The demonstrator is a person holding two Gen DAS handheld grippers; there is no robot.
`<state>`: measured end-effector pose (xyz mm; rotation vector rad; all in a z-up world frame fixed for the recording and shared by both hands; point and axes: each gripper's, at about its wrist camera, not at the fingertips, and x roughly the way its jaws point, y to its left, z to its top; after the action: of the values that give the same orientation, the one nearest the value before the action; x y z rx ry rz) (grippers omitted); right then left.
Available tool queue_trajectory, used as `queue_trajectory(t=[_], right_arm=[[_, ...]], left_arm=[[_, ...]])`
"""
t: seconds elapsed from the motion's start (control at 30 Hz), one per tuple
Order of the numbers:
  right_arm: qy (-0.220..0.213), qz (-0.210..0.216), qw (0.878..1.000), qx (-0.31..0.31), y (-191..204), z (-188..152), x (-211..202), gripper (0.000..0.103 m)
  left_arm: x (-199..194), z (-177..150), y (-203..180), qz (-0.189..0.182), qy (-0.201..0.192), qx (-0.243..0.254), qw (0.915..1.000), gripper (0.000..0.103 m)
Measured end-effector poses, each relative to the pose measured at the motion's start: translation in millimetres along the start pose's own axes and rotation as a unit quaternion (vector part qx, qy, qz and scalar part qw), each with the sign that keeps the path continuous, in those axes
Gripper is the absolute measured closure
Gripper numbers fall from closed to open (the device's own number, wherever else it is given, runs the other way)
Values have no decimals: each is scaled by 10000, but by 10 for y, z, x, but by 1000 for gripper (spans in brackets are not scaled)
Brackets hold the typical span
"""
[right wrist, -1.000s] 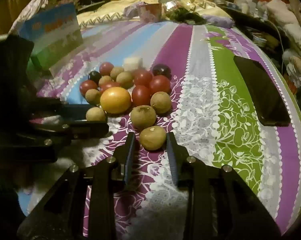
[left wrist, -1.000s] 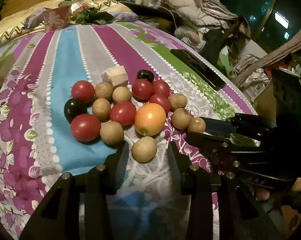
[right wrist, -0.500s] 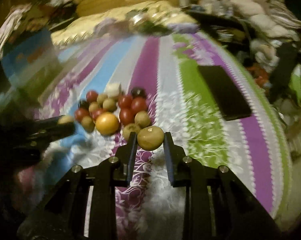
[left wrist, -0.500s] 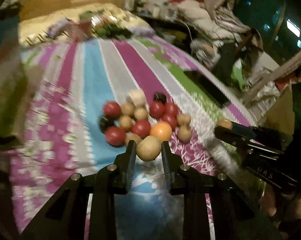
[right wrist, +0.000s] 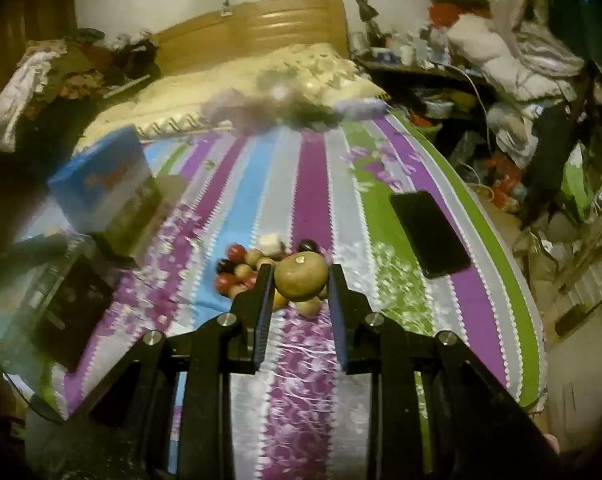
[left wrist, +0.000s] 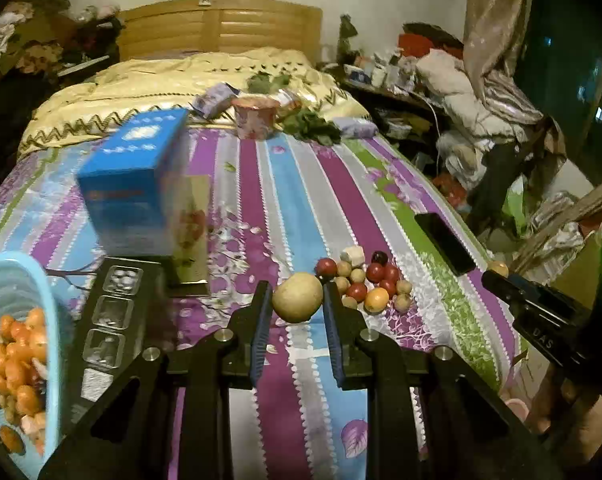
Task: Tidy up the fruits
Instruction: 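Carry both brown fruits over the light-blue basket with both tools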
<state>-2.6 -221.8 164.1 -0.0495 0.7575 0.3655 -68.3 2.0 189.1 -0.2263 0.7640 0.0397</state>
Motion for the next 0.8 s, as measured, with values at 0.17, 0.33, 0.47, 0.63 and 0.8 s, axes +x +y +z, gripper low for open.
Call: queue_trajectory(t=[0.17, 0.33, 0.47, 0.63, 0.8], right_arm=[[-167, 126, 9996, -169, 272, 120, -158, 76], [-260, 320, 9984, -377, 587, 185, -278, 76], [-354, 529, 9963, -580, 934, 250, -370, 76], [-379, 858, 9922, -822, 1419, 304, -413, 76], [-317, 1161, 9880, -967, 1835, 329, -411, 76]], left_arm=[[-287, 45, 209, 83, -135, -166, 9997, 77], [-619, 92, 533, 216, -313, -393, 9985, 77], [-927, 112, 877, 420, -498, -601, 9961, 77], [-1249, 60, 1330, 687, -626, -835, 9922, 77], [-1498, -22, 1751, 943, -701, -1067, 9873, 77]])
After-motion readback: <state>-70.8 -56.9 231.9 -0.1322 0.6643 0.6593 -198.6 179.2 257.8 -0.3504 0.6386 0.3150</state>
